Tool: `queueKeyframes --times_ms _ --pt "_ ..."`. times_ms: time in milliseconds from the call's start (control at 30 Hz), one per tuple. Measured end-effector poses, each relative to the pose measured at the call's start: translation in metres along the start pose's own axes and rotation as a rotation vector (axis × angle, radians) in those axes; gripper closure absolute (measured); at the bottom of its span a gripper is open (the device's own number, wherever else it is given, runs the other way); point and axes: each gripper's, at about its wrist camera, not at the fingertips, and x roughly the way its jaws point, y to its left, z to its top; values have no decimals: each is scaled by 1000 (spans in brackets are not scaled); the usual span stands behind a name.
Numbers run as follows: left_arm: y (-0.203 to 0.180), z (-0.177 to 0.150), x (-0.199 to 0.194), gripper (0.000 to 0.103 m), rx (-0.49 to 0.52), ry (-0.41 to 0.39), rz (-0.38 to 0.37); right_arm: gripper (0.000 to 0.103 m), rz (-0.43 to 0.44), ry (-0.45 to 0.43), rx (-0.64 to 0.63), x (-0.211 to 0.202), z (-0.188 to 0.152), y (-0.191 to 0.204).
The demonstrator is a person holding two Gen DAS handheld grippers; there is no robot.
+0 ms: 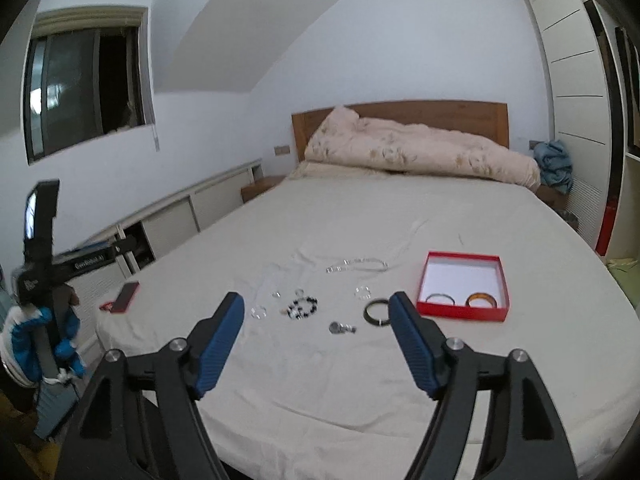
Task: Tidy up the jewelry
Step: 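Open both grippers to release the bangles and lift away from the box, then grasp the silver watch with the right gripper while the left grasps the twisted hoop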
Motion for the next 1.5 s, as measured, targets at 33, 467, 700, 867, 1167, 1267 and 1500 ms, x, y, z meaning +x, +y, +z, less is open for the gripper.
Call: queueKeyframes --times_ms 33,467,700,867,1167,1267,1500 --pt "-1 -2 6 32 2 14 2 30 -2 10 -1 4 -3 0" --pt "-12 -59 116 27 32 219 13 30 52 246 4 119 -50 -11" --pt "-26 -89 195 27 36 350 -4 30 94 399 76 208 -81 -28" --pt "-36 -100 250 33 36 423 -29 31 117 497 138 275 -107 -41" --pt "-49 -100 315 40 57 467 -71 31 129 509 175 342 -112 -47" --pt "-54 -102 328 41 68 473 -73 32 129 490 165 355 -107 -45" --pt "-63 -103 338 54 100 448 -77 59 108 467 148 369 -108 -48"
